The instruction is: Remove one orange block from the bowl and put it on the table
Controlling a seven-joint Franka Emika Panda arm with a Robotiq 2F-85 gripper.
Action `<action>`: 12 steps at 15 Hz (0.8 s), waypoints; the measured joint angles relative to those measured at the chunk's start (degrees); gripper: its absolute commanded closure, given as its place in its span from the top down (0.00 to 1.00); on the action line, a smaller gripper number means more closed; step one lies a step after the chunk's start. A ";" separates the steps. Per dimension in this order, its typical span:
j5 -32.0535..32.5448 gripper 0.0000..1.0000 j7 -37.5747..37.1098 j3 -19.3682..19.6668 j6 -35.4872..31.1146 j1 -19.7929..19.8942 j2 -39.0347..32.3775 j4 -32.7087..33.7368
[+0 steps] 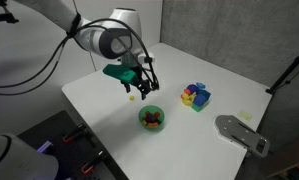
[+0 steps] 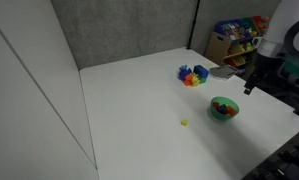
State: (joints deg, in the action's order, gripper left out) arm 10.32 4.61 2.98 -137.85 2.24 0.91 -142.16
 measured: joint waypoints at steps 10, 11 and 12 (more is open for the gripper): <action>-4.28 1.00 0.08 1.73 -19.59 2.88 -19.44 2.52; -4.28 1.00 0.08 1.72 -20.50 2.88 -21.52 3.57; -4.28 1.00 0.09 1.71 -21.01 2.88 -23.43 4.76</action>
State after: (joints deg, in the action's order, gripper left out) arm 6.03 4.70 4.69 -158.86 5.12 -22.52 -137.40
